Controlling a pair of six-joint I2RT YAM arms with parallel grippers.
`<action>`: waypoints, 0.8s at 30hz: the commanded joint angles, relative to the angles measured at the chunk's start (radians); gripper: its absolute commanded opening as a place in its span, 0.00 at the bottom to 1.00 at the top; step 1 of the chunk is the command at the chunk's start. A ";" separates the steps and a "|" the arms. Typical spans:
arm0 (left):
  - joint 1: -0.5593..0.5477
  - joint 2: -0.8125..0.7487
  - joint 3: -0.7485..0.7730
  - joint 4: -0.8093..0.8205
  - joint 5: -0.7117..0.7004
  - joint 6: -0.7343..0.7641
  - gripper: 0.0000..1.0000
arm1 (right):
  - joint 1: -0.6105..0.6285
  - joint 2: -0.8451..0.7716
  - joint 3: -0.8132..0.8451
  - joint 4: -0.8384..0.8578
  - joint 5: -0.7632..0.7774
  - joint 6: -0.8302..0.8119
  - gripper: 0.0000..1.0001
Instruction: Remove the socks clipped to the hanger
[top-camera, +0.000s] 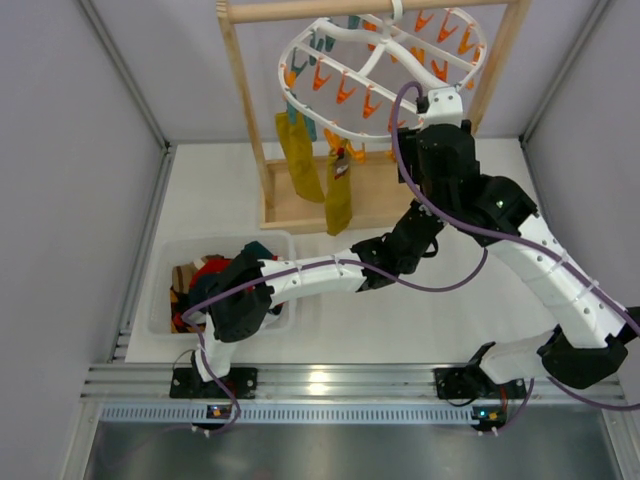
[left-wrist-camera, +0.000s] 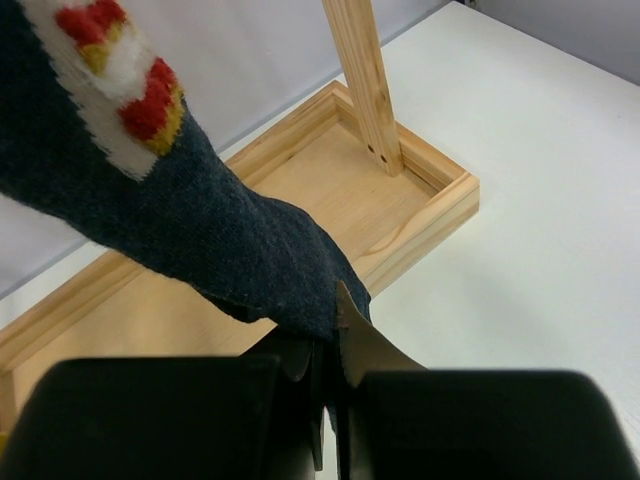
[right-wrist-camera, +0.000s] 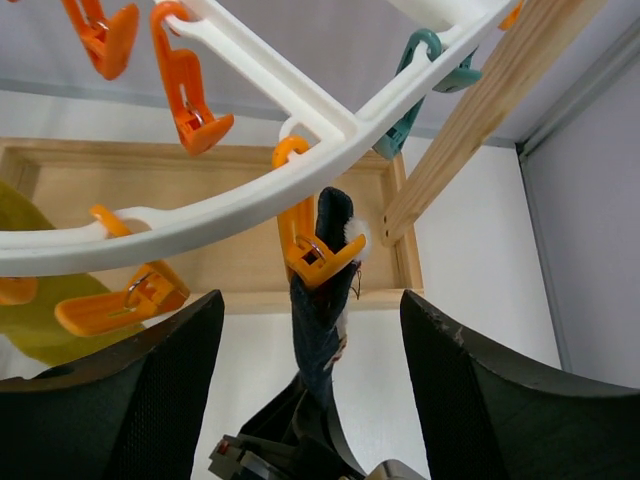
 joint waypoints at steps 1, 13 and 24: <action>-0.001 -0.016 0.039 0.005 0.026 -0.025 0.00 | 0.010 -0.042 -0.033 0.100 0.070 0.028 0.67; -0.003 -0.008 0.042 0.007 0.066 -0.047 0.00 | 0.008 0.033 -0.007 0.214 0.153 0.028 0.59; -0.004 -0.005 0.046 0.008 0.097 -0.039 0.00 | 0.010 0.071 -0.015 0.263 0.088 0.032 0.58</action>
